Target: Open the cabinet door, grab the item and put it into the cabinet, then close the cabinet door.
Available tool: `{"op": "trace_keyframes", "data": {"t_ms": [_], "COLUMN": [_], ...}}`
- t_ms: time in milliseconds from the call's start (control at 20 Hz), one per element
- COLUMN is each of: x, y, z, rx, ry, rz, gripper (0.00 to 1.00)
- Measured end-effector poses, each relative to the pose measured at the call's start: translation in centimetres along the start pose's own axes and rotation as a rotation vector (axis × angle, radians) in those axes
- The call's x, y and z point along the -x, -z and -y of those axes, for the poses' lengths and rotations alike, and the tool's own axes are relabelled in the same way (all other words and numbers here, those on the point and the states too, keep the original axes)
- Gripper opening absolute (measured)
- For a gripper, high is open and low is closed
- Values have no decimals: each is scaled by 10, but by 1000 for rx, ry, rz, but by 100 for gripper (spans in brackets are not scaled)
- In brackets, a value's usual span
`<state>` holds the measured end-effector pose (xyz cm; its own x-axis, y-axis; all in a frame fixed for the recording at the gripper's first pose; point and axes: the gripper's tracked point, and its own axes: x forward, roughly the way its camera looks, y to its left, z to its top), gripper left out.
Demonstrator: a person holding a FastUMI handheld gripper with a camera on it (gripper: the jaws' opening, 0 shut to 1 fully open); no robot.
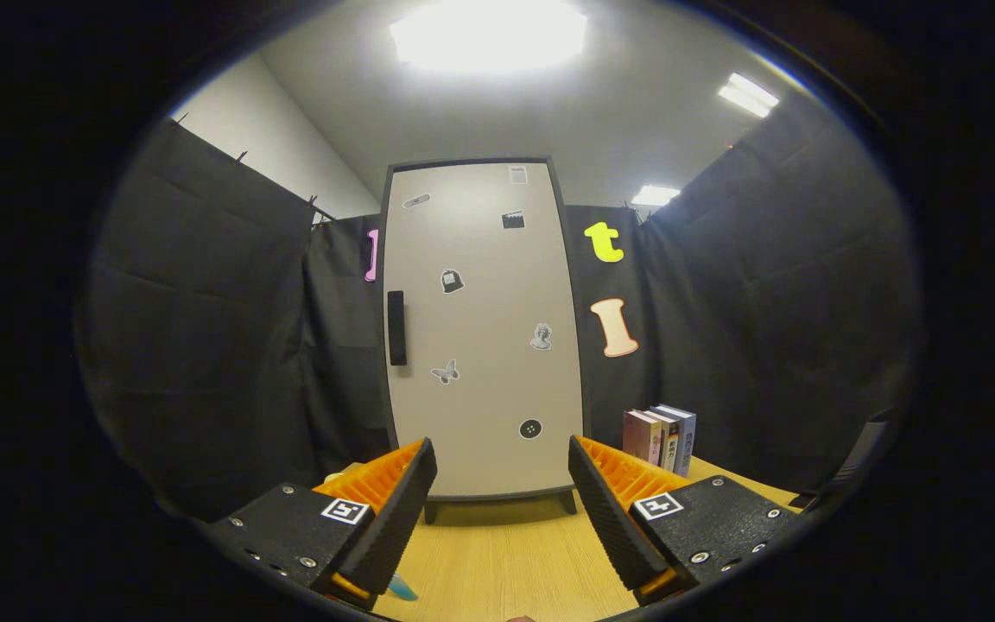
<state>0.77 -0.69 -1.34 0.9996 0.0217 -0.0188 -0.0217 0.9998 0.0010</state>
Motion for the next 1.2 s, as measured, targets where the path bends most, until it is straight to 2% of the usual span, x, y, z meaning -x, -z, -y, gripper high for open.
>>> {"op": "trace_keyframes", "data": {"t_ms": [250, 450, 650, 1200], "x": [-11, -34, -68, -165], "y": [-3, -25, -47, -91], "z": [-1, -15, -44, -108], "rx": [0, -12, -37, -39], "ry": [2, -13, -72, -172], "rz": [-5, 5, -2, 33], "gripper": [95, 95, 95, 95]}}
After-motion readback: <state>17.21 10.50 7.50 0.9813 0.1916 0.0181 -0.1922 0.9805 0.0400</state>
